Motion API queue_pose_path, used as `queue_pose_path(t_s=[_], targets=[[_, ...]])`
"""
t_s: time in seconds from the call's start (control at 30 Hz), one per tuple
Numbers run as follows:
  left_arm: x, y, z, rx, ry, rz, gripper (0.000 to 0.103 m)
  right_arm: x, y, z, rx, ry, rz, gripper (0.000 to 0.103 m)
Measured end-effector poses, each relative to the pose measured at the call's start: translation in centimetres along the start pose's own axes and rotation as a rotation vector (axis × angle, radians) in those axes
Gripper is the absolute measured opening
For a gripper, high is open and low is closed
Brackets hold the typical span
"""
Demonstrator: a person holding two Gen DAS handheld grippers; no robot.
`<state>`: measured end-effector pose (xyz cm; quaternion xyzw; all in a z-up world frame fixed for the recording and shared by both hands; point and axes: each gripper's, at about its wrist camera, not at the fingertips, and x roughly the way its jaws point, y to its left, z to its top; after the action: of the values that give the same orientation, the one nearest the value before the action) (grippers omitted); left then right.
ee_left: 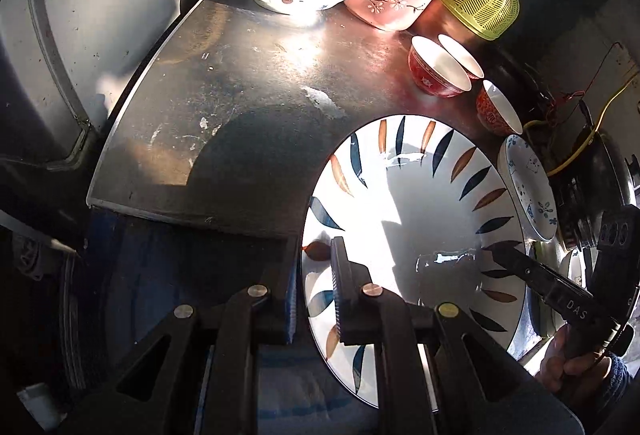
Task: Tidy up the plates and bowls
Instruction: 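Lift the leaf-pattern plate with both grippers and carry it onto the metal table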
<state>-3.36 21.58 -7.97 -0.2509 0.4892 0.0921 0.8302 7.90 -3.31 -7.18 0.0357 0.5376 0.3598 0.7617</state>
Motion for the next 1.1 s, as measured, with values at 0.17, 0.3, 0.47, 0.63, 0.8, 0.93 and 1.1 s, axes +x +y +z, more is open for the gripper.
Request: queue_pose_path(t_s=[0.17, 0.3, 0.47, 0.63, 0.8, 0.93, 1.1], targets=[[-0.4, 3.4, 0.9, -0.066, -0.019, 0.031, 0.013, 2.9, 2.5, 1.7, -0.052, 0.037, 0.027, 0.012], [-0.5, 6.2, 1.5, -0.123, -0.032, 0.052, 0.013, 5.2, 4.6, 2.9, -0.091, 0.065, 0.043, 0.012], [-0.9, 9.4, 2.0, -0.192, -0.05, 0.081, 0.013, 8.3, 6.9, 4.6, -0.131, 0.1, 0.06, 0.012], [-1.1, 12.1, 2.3, -0.253, -0.061, 0.11, 0.013, 11.2, 9.2, 5.7, -0.175, 0.136, 0.077, 0.013], [-1.1, 14.3, 2.6, -0.306, -0.071, 0.129, 0.013, 13.5, 11.2, 6.5, -0.208, 0.159, 0.088, 0.013], [-0.9, 15.4, 2.9, -0.336, -0.077, 0.143, 0.013, 15.1, 12.3, 7.1, -0.225, 0.173, 0.093, 0.013], [-0.6, 16.2, 3.3, -0.363, -0.087, 0.153, 0.013, 15.5, 12.6, 7.2, -0.235, 0.175, 0.094, 0.013]])
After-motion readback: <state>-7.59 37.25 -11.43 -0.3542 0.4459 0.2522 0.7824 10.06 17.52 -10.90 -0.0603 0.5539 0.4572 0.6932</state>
